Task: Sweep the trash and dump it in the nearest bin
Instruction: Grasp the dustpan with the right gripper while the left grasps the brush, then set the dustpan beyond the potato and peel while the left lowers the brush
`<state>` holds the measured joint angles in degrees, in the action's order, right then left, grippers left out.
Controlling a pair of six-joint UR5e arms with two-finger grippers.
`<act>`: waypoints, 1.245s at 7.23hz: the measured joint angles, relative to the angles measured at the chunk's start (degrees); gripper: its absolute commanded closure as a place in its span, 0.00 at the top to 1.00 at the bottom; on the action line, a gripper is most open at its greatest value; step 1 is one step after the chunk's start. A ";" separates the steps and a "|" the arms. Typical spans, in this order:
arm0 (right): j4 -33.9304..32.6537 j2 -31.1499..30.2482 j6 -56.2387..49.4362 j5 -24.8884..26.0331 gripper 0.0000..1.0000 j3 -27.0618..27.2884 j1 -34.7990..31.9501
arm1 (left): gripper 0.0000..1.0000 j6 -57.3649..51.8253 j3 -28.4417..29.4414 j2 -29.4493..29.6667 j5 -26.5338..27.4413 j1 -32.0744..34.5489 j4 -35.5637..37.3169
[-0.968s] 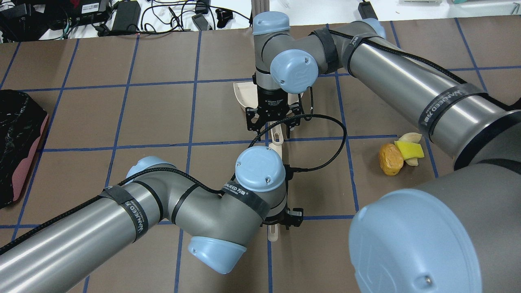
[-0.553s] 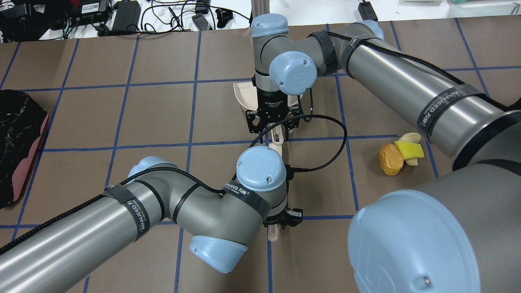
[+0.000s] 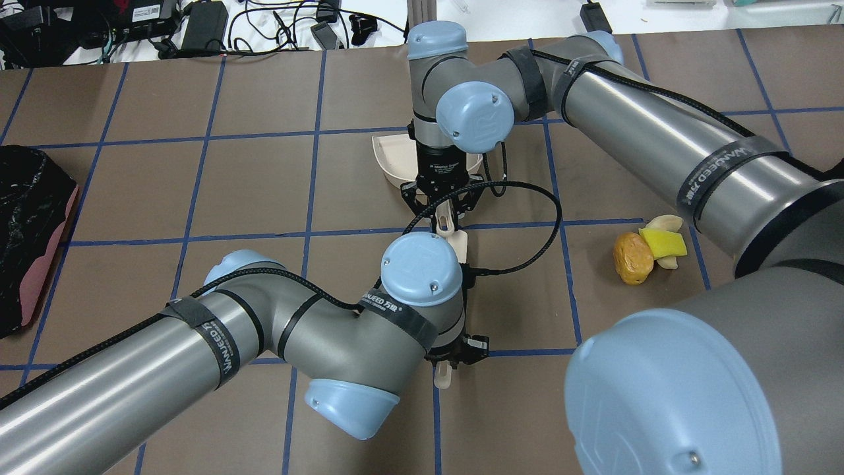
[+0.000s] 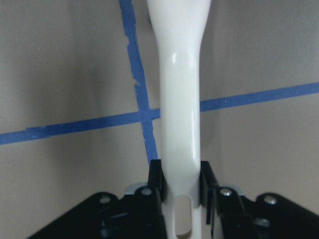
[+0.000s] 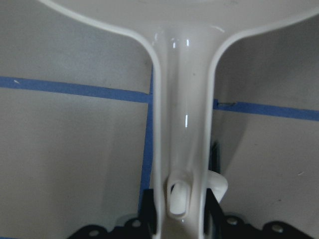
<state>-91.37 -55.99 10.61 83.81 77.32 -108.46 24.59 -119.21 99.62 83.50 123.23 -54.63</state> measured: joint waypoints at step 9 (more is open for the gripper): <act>27.29 -17.07 -34.20 17.73 0.00 0.81 19.69 | 0.00 7.63 14.68 0.21 2.22 -6.34 -13.44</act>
<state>-64.07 -73.06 -23.59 101.54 78.13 -88.77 32.22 -104.53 99.83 85.72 116.89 -68.07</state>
